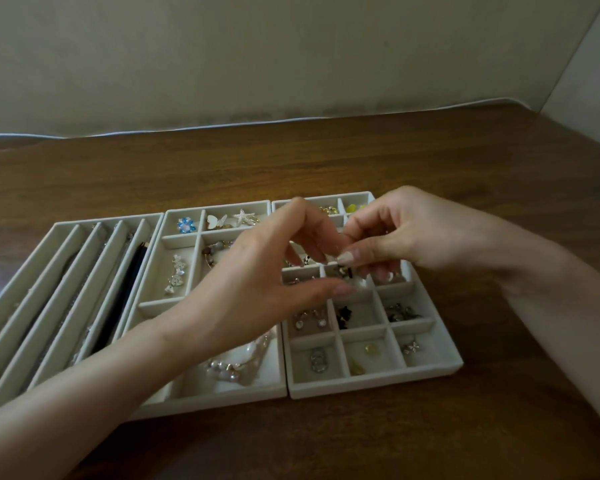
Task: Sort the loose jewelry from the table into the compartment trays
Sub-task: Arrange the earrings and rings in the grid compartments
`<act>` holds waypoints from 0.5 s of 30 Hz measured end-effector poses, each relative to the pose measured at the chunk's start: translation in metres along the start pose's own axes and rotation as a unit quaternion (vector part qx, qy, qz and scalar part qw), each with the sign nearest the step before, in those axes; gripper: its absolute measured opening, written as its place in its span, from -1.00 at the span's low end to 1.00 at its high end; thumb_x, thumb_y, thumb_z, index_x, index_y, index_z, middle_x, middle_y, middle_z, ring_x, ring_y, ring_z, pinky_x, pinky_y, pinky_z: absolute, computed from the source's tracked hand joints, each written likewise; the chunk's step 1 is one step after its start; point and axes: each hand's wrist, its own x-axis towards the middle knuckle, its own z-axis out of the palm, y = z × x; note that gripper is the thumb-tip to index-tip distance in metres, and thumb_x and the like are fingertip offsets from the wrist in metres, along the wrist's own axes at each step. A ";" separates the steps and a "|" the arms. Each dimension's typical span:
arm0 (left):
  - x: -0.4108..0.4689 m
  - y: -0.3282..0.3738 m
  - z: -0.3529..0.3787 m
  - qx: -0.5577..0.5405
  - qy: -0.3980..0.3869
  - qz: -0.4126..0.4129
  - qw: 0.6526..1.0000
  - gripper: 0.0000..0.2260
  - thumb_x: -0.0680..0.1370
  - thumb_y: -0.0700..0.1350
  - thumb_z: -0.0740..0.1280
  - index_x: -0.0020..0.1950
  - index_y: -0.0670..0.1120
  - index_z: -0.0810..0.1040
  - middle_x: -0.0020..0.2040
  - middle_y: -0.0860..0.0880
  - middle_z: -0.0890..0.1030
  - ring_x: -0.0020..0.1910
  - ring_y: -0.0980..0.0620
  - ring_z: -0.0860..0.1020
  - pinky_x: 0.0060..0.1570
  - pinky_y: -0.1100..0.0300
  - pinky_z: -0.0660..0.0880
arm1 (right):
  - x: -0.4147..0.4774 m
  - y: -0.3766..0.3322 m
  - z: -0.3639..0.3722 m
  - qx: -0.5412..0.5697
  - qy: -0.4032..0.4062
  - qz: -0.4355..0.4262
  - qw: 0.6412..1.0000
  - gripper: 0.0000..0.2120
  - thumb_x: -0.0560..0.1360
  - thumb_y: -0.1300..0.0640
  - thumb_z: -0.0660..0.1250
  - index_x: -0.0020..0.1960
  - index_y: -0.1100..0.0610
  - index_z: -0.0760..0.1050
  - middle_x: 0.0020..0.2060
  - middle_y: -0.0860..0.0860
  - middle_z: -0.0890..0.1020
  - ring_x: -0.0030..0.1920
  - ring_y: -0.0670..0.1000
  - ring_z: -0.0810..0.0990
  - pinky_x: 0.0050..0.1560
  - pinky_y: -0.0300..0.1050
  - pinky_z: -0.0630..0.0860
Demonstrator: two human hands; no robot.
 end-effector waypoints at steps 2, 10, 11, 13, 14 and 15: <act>0.003 0.002 0.001 -0.027 0.025 -0.017 0.999 -0.63 0.28 0.10 0.52 -0.07 0.04 0.45 -0.13 0.15 0.56 -0.15 0.15 0.56 -0.18 0.33 0.47 | 0.001 0.002 0.002 0.049 0.005 -0.011 0.999 -0.82 0.24 0.06 0.38 -0.20 0.11 0.60 -0.39 -0.05 0.62 -0.39 -0.14 0.55 -0.38 -0.33 0.48; 0.008 0.007 0.000 -0.002 0.092 -0.031 0.995 -0.77 0.30 0.10 0.41 -0.26 -0.01 0.46 -0.37 0.07 0.54 -0.38 0.17 0.48 -0.35 0.38 0.40 | 0.000 0.004 -0.003 0.208 -0.068 0.003 0.976 -0.79 0.41 0.17 0.29 -0.08 0.28 0.61 -0.20 0.17 0.67 -0.25 0.02 0.66 -0.30 -0.23 0.59; 0.008 0.007 0.000 -0.001 0.096 -0.034 0.995 -0.76 0.29 0.10 0.42 -0.28 -0.03 0.46 -0.38 0.06 0.54 -0.39 0.17 0.47 -0.36 0.37 0.39 | 0.000 0.004 -0.004 0.225 -0.078 0.008 0.971 -0.76 0.42 0.16 0.28 -0.06 0.30 0.61 -0.17 0.20 0.67 -0.24 0.04 0.66 -0.28 -0.21 0.60; 0.010 0.008 0.000 -0.006 0.107 -0.049 0.993 -0.72 0.24 0.11 0.42 -0.31 -0.07 0.47 -0.38 0.03 0.56 -0.39 0.16 0.46 -0.37 0.33 0.40 | -0.001 0.002 -0.007 0.246 -0.086 0.013 0.965 -0.73 0.39 0.14 0.31 -0.05 0.31 0.62 -0.16 0.24 0.67 -0.23 0.07 0.67 -0.27 -0.18 0.61; 0.010 0.009 -0.001 -0.006 0.113 -0.054 0.992 -0.71 0.22 0.11 0.42 -0.32 -0.08 0.47 -0.38 0.02 0.56 -0.40 0.18 0.46 -0.38 0.35 0.40 | -0.002 0.002 -0.007 0.247 -0.088 0.013 0.965 -0.74 0.35 0.13 0.34 -0.08 0.30 0.63 -0.16 0.24 0.67 -0.23 0.08 0.67 -0.27 -0.17 0.61; 0.010 0.010 0.000 -0.001 0.117 -0.054 0.992 -0.71 0.21 0.12 0.42 -0.34 -0.08 0.46 -0.39 0.03 0.55 -0.41 0.20 0.45 -0.38 0.38 0.38 | -0.002 0.001 -0.006 0.244 -0.089 0.012 0.966 -0.75 0.32 0.13 0.36 -0.12 0.27 0.65 -0.18 0.23 0.67 -0.24 0.07 0.67 -0.27 -0.16 0.62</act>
